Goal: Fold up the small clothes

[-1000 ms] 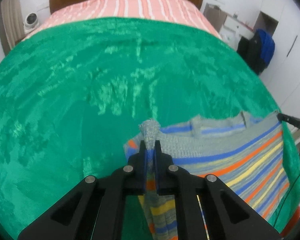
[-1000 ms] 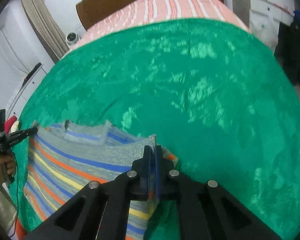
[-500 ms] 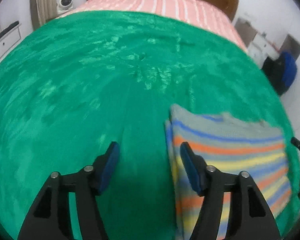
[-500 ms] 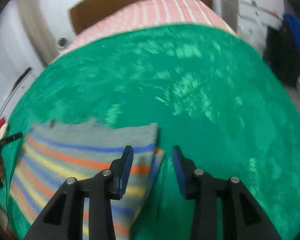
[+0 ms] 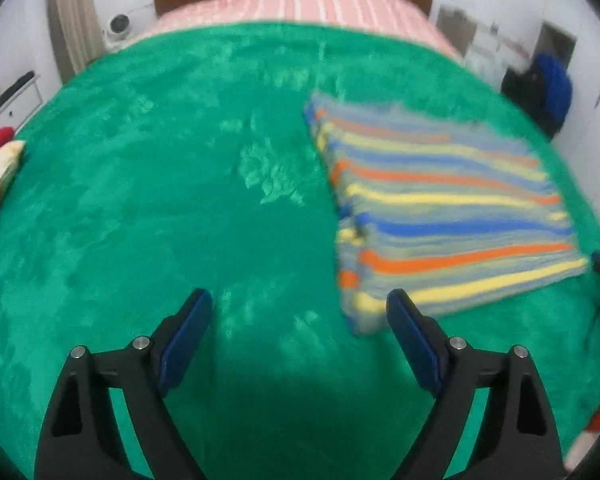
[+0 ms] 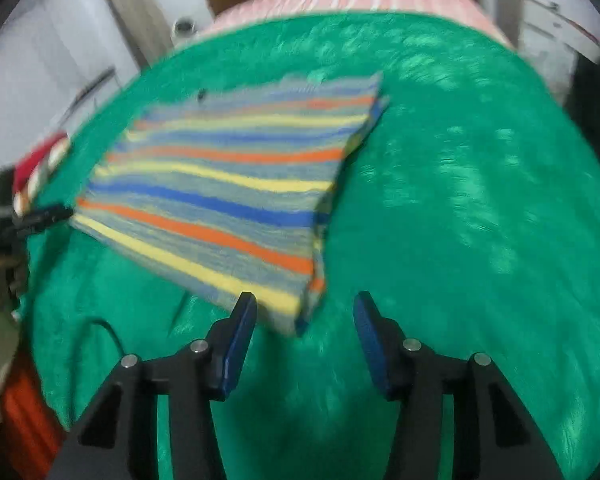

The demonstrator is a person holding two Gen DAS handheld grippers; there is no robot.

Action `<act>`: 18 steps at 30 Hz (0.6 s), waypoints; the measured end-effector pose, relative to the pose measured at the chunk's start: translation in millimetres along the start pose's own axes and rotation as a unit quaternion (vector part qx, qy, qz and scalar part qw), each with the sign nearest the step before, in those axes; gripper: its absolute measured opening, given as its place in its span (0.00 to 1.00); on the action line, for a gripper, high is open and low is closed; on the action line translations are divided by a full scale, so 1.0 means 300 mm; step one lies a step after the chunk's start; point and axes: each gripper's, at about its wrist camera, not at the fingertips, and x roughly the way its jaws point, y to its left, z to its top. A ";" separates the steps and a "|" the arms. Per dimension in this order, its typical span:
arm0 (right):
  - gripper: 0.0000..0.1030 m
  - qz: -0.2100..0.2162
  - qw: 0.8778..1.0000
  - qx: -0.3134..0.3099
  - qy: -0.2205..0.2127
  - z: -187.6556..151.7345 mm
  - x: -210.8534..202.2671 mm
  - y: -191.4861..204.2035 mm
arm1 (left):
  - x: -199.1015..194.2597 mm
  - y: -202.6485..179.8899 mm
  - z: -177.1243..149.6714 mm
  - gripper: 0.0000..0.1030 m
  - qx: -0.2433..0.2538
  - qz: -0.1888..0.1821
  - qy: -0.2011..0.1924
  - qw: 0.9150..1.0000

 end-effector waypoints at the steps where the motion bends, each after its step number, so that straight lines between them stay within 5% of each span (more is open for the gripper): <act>1: 0.61 -0.002 1.000 0.012 -0.023 -0.033 -0.059 -0.016 | -0.042 -0.020 -0.018 0.91 0.000 -0.005 -0.014 1.000; 4: 0.80 -0.050 0.994 0.038 -0.089 -0.141 -0.155 -0.068 | -0.143 -0.125 -0.091 0.97 0.021 -0.011 -0.075 0.997; 7: 0.81 -0.108 0.985 0.072 -0.115 -0.224 -0.143 -0.137 | -0.123 -0.195 -0.161 0.98 0.024 0.004 -0.117 0.993; 11: 0.84 -0.092 0.977 0.135 -0.135 -0.288 -0.113 -0.246 | -0.006 -0.166 -0.198 0.98 -0.041 0.009 -0.100 0.994; 13: 0.88 -0.081 0.978 0.136 -0.134 -0.287 -0.112 -0.250 | 0.079 -0.141 -0.209 0.99 -0.072 0.036 -0.051 0.995; 18: 0.92 -0.075 0.980 0.124 -0.136 -0.294 -0.111 -0.240 | 0.107 -0.165 -0.186 1.00 -0.036 0.055 -0.041 0.997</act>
